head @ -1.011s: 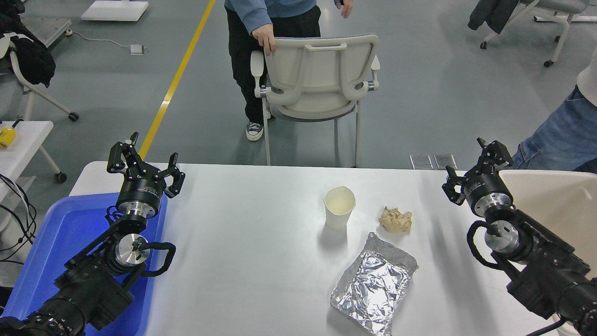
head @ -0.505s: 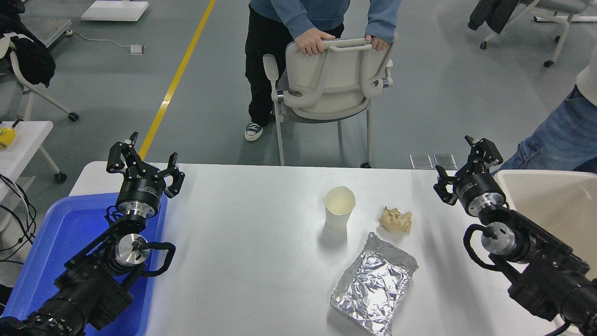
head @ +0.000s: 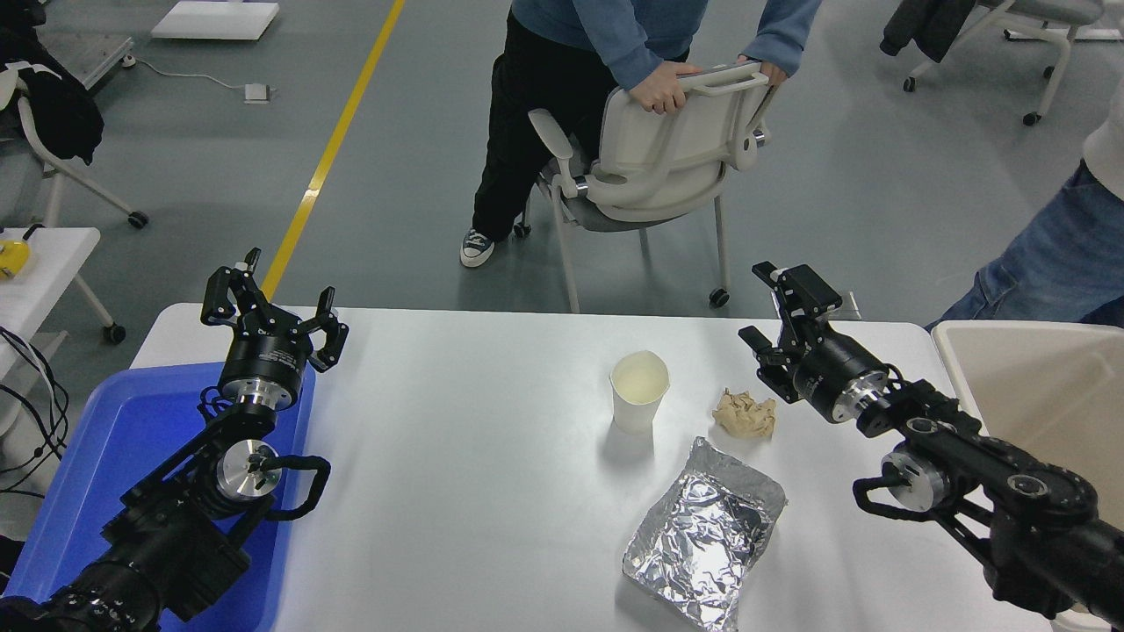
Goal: Dispose of the paper cup in the dustbin
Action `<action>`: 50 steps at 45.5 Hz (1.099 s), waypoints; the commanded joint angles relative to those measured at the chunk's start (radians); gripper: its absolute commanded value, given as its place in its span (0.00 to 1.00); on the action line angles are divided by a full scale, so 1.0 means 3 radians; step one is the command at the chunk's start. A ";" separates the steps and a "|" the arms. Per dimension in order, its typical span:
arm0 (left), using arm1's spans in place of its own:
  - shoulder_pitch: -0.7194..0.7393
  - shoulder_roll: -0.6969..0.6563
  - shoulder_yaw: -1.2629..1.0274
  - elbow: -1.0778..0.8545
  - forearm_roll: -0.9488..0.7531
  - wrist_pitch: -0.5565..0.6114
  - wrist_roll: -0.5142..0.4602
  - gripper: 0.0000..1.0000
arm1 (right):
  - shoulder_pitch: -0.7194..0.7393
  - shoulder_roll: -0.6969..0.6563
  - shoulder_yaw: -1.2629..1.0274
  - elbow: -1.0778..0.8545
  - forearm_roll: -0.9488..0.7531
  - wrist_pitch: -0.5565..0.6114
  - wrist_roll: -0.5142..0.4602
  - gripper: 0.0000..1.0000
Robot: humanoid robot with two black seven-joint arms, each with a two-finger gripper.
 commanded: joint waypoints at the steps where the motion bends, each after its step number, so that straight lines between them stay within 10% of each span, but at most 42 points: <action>1: -0.0002 0.0000 0.0000 0.0000 0.0000 0.0001 -0.0004 1.00 | 0.0317 -0.0007 -0.0573 0.0067 -0.0737 -0.0304 0.0004 1.00; 50: -0.0002 0.0000 0.0000 -0.0005 0.0000 0.0001 0.0001 1.00 | 0.1227 0.1281 -0.2827 -0.2055 -0.0763 -0.0999 0.0172 1.00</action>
